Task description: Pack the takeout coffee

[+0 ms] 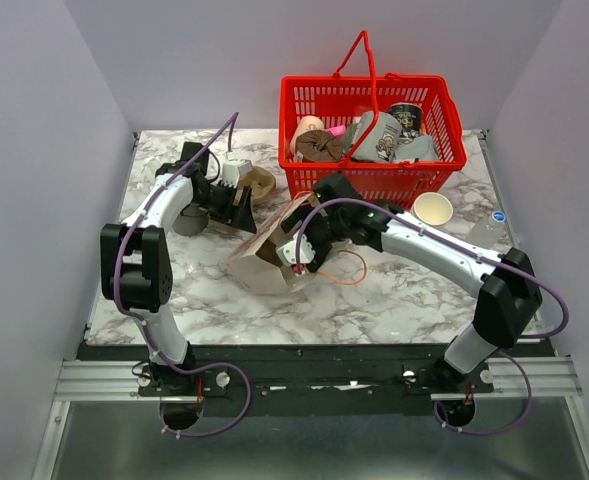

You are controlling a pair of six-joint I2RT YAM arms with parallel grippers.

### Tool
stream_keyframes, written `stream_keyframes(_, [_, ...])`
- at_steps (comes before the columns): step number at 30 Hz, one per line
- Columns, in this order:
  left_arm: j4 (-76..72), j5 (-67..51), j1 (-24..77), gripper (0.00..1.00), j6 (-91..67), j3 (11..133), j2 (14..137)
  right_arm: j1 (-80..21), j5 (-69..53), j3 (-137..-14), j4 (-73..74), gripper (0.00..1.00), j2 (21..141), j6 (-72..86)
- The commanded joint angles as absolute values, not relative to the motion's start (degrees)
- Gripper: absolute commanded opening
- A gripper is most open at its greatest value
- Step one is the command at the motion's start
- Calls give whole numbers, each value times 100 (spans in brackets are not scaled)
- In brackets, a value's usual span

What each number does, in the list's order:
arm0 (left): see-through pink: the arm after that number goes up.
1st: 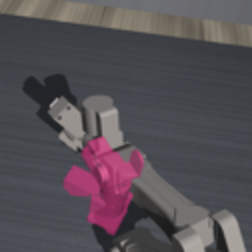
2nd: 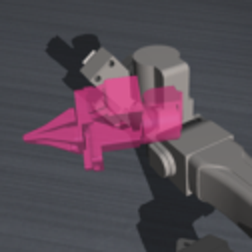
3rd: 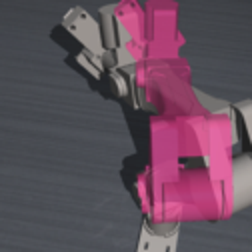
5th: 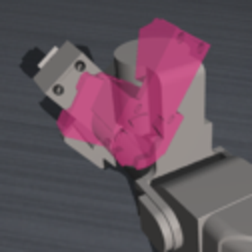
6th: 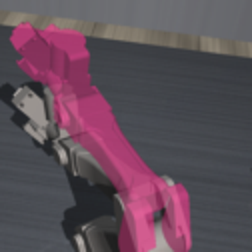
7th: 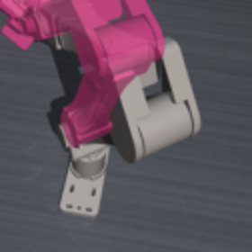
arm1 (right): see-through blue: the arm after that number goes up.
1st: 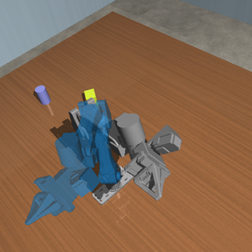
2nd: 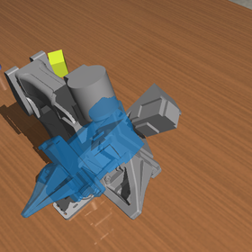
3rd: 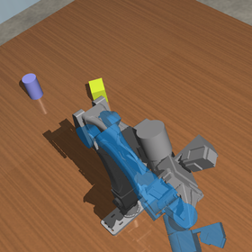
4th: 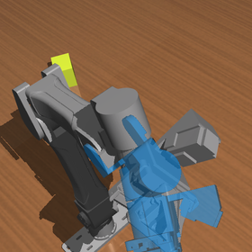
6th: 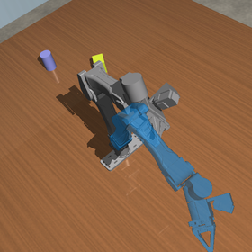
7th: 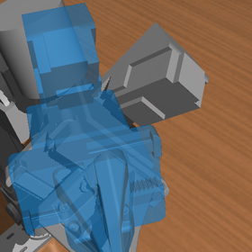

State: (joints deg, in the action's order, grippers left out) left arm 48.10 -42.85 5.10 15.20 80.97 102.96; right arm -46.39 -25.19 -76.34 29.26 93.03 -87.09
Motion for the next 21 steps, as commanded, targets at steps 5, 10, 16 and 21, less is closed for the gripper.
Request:
stream_keyframes(5, [5001,-4219,545,78,1766,8288,10301,-4623,-2391,-7778,2917,0,9501,-9062])
stream_keyframes(10, [5018,-4263,545,78,1758,8288,10327,-4623,-2285,-7910,3278,1,9492,-9088])
stream_keyframes(16, [5097,-4289,545,78,1802,8350,10362,-4623,-1829,-7963,3410,0,9545,-9088])
stream_keyframes(21, [5080,-4342,536,78,1784,8350,10397,-4632,-1837,-8033,3577,1,9659,-9105])
